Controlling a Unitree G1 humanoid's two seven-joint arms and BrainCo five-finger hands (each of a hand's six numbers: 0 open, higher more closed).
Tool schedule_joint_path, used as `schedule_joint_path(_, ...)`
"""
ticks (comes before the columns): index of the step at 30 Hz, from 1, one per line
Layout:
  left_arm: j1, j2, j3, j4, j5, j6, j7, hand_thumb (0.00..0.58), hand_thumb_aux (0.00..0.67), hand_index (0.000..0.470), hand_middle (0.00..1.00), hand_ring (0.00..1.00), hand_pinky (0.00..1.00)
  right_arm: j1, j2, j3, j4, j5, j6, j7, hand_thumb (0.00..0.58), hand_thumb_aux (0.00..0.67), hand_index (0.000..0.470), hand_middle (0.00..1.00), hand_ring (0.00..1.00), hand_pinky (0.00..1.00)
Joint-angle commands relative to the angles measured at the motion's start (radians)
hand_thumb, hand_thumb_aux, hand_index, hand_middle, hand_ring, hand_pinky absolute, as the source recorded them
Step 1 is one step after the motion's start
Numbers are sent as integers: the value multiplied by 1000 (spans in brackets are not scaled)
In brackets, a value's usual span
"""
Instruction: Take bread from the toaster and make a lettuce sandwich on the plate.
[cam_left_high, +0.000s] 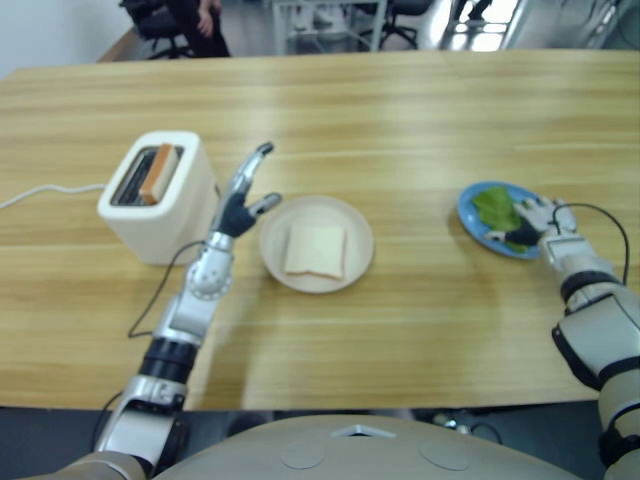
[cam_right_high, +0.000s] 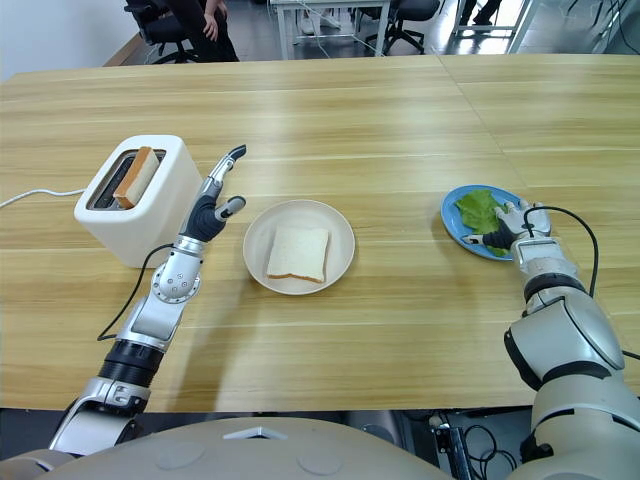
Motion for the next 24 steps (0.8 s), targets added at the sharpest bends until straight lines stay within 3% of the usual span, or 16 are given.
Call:
schedule_joint_path(1,10,-3,-10,11,15,11,-9,0,0,0,0,0,0,15,1,6,12,21,9,32,0,0,0,0,0,0)
schedule_joint_path(10,15,-2,-16,30,17,7,-16,0,0,0,0,0,0,43,36,24,18,29,-5,75,0,0,0,0,0,0)
schedule_joint_path(11,14,-2,-17,31,17,6,-17,0,0,0,0,0,0,49,41,25,18,29,-6,77,71,42,29,0,0,0)
schedule_joint_path(14,13,0,-20,34,17,5,-21,0,0,0,0,0,0,67,55,28,18,33,-11,79,79,47,32,0,0,0)
schedule_joint_path(15,12,0,-21,36,18,6,-21,0,0,0,0,0,0,74,59,30,18,34,-12,77,108,66,45,0,0,0)
schedule_joint_path(17,14,3,-21,36,17,6,-23,0,0,0,0,0,0,87,68,37,16,33,-13,72,27,16,11,0,0,0)
schedule_joint_path(19,14,4,-22,37,18,5,-24,0,0,0,0,0,0,99,74,41,15,32,-15,66,0,0,0,0,0,0)
schedule_joint_path(24,14,3,-22,41,18,5,-26,0,0,0,0,0,0,128,82,48,7,30,-22,39,0,0,0,0,0,0)
